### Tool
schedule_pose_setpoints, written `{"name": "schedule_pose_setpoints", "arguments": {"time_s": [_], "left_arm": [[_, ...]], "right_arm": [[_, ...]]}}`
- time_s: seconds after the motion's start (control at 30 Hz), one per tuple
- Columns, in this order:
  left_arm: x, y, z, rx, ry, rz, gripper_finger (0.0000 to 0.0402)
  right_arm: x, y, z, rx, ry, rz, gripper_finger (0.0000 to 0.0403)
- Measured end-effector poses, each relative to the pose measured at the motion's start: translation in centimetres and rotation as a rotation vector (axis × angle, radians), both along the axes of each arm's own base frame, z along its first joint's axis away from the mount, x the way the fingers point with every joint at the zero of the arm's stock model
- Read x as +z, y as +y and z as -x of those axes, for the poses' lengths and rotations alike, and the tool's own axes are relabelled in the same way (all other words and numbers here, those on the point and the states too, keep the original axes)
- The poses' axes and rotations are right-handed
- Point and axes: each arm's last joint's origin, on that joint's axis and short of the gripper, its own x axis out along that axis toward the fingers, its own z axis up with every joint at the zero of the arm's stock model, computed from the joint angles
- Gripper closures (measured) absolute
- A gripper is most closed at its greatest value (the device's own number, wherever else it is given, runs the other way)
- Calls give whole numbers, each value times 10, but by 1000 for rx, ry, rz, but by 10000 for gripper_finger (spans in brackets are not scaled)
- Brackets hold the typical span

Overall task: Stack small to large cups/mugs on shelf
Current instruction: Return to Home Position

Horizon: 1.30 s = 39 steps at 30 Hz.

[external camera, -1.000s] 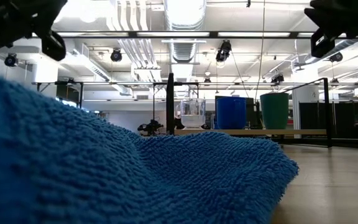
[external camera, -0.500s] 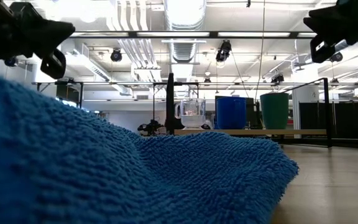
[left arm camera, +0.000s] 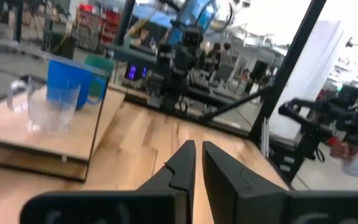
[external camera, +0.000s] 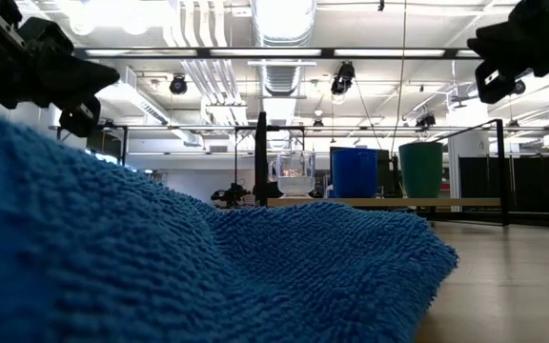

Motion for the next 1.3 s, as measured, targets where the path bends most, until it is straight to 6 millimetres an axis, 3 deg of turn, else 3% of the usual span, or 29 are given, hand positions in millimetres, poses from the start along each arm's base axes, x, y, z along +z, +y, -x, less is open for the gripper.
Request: {"name": "schedule_pose_setpoints", "arguments": {"time_s": [0.37,1.3], "left_arm": [[-5,0,-3,0,59,1,387],[-9,0,-6,-1,112,1,387]], "right_arm": [[-13,0,0,-1,161,-194,342],[-13,0,0,-4,155,-189,342]]}}
